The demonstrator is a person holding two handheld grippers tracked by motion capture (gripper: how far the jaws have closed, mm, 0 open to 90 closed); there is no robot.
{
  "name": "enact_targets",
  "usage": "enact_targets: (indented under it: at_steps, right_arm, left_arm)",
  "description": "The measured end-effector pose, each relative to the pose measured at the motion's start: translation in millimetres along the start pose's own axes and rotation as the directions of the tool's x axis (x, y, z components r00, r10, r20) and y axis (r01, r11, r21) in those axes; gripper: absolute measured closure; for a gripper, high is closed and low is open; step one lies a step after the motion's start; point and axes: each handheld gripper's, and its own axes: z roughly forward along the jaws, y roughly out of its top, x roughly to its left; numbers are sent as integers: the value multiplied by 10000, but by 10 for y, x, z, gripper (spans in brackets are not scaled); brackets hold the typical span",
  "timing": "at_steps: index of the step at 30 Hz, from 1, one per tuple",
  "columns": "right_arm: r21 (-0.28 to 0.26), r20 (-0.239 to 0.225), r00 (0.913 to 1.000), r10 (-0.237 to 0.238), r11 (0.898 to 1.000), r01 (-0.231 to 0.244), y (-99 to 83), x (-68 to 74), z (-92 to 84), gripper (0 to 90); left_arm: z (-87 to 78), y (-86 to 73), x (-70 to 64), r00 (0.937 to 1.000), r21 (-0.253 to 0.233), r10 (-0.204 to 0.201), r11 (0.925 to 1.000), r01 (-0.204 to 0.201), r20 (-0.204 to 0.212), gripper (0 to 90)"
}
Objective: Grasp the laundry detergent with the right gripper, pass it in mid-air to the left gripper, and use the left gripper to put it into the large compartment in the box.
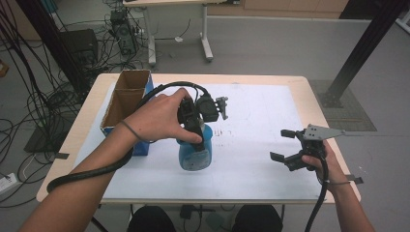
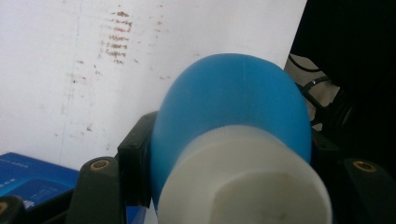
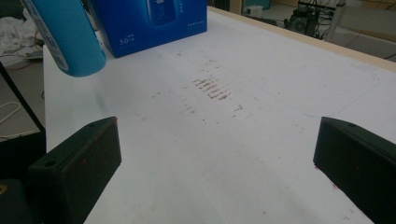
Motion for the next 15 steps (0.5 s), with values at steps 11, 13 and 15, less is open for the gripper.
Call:
enact_targets:
  at_steps: [11,13,15]
  right_arm:
    - [-31,44,10000,21,10000,-20,-11,-2,5,10]
    - [-63,38,10000,28,10000,-28,-11,-2,6,11]
    - [-56,62,10000,19,10000,-19,-5,-1,5,11]
  left_arm:
    - [-206,115,38,9877,12,-1525,9883,1527,-332,370]
    - [-251,147,63,9786,78,-2036,9790,2039,-295,370]
    - [-295,173,94,9651,90,-2602,9654,2606,-280,370]
